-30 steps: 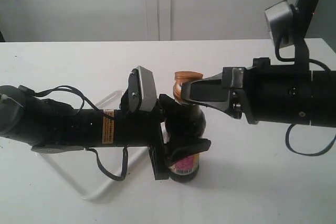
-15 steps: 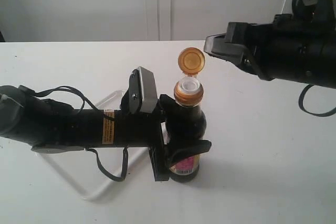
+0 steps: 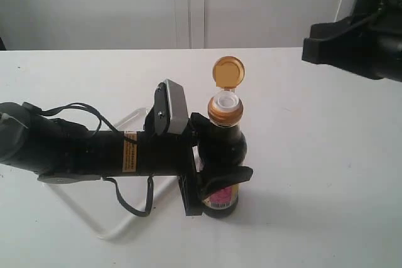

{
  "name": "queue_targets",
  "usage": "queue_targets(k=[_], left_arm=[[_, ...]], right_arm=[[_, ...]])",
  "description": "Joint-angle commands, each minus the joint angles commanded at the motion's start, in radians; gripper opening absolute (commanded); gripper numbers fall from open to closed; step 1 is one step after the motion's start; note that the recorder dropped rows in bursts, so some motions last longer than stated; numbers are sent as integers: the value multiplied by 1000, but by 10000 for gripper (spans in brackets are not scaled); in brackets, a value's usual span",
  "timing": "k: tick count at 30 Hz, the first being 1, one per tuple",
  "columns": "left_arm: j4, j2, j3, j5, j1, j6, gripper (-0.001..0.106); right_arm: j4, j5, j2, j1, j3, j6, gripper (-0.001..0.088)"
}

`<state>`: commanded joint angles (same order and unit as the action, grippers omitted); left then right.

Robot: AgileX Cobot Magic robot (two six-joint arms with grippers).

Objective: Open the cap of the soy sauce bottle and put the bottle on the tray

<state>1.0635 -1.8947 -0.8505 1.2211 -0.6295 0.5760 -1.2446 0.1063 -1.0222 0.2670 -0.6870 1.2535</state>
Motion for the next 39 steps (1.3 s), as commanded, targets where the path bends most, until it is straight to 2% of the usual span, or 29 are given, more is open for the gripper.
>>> queue_targets(k=[3, 7, 9, 11, 12, 13, 14, 15, 16, 20, 22, 24, 27, 31, 35, 37, 39], left_arm=[[-7, 19, 0, 0, 0, 27, 0], [-14, 61, 0, 0, 0, 35, 0], [-19, 87, 0, 0, 0, 56, 0], [-17, 110, 0, 0, 0, 73, 0], [-17, 119, 0, 0, 0, 80, 0], [-28, 144, 0, -10, 0, 81, 0], [-33, 157, 0, -20, 0, 82, 0], [-39, 183, 0, -41, 0, 91, 0], [-42, 195, 0, -49, 0, 96, 0], [-56, 242, 0, -74, 0, 114, 0], [-70, 267, 0, -83, 0, 149, 0], [-75, 317, 0, -183, 0, 183, 0], [-73, 360, 0, -266, 0, 214, 0], [-69, 414, 0, -360, 21, 247, 0], [-69, 418, 2, -297, 115, 280, 0], [-79, 418, 26, -235, 155, 227, 0], [-154, 418, 85, -174, 200, 157, 0]], right_arm=[[16, 1, 5, 0, 28, 0, 0], [42, 90, -3, 0, 50, 0, 0], [100, 129, -9, 0, 50, -20, 0], [181, 131, -9, -2, 50, -102, 0], [236, 139, -9, -7, 50, -150, 0], [372, 173, -9, -27, 50, -248, 0], [454, 202, -12, -36, 50, -313, 0], [608, 278, -18, -53, 50, -432, 0], [688, 322, -22, -62, 50, -503, 0], [963, 426, -26, -95, 50, -793, 0], [1054, 452, -26, -114, 50, -908, 0], [1192, 460, -26, -160, 50, -1062, 0], [1231, 473, -26, -199, 50, -1128, 0], [1231, 435, -26, -201, 50, -1130, 0], [1214, 436, -26, -198, 50, -1130, 0], [1210, 436, -26, -198, 50, -1130, 0], [1202, 434, -26, -198, 50, -1134, 0]])
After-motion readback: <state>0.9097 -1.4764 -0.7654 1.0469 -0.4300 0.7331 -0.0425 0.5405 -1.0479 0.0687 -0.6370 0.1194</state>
